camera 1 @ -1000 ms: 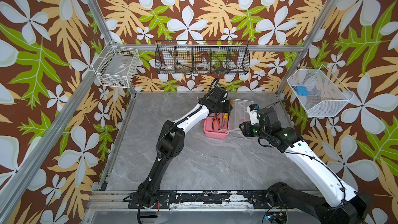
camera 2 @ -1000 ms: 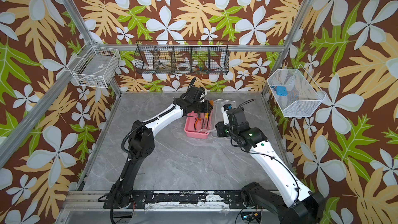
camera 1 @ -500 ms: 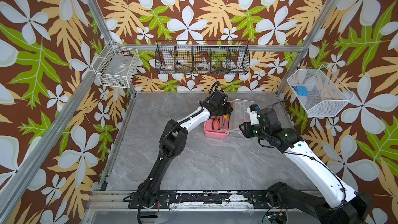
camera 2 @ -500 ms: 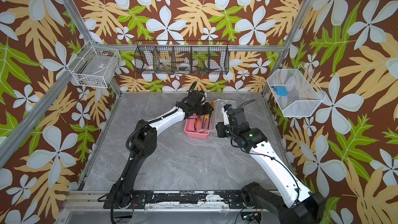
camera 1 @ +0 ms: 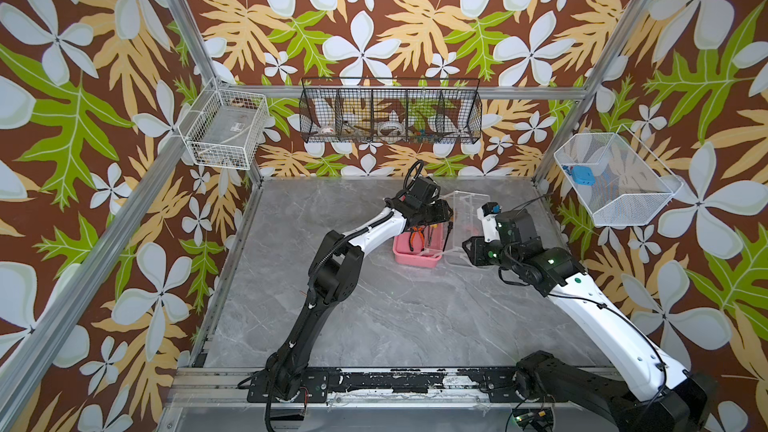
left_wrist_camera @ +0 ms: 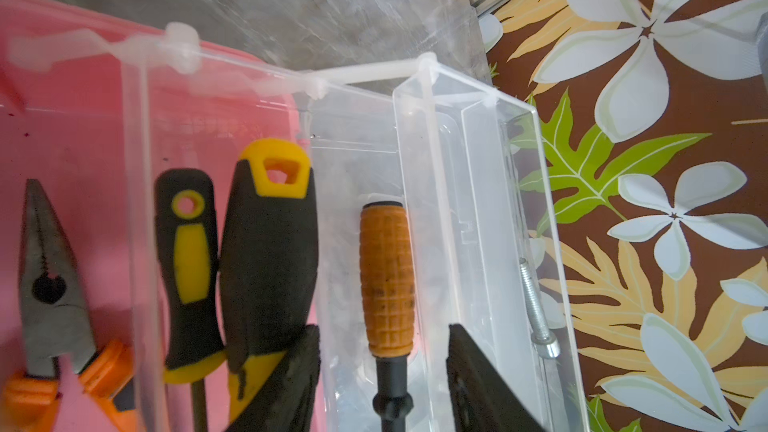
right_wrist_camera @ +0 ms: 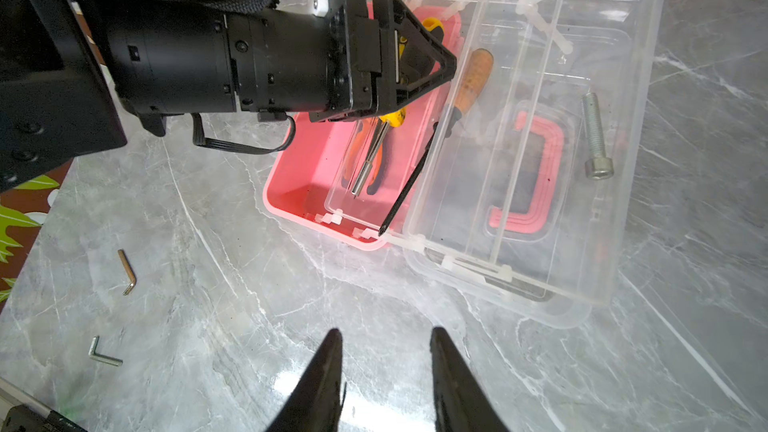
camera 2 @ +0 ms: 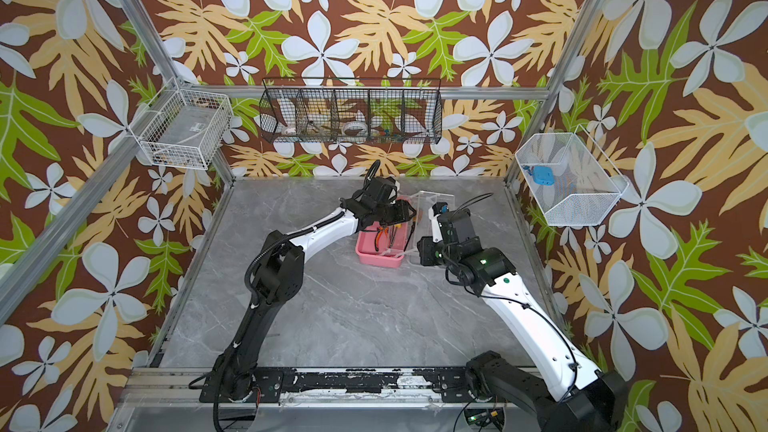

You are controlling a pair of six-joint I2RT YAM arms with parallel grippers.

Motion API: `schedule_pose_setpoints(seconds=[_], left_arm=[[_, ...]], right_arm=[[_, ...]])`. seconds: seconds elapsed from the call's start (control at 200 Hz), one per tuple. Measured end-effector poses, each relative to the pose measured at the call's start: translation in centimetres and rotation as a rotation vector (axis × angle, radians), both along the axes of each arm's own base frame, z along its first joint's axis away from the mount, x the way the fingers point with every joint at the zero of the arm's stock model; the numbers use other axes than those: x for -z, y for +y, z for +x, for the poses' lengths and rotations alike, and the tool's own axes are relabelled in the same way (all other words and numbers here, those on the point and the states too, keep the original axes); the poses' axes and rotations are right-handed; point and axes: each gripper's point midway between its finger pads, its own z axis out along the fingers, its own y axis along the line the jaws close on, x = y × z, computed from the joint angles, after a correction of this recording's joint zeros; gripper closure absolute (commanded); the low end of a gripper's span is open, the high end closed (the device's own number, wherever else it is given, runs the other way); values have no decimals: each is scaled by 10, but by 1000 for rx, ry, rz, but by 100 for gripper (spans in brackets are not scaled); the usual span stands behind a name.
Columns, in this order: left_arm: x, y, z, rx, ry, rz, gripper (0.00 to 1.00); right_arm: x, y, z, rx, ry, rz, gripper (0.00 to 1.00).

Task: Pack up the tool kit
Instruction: 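Open the left gripper to release the screwdriver into the clear tray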

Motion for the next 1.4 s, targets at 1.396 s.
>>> schedule_pose_setpoints(seconds=[1.396], left_arm=[[6, 24, -116, 228, 69, 59, 67]], right_arm=[[10, 4, -1, -21, 31, 1, 65]])
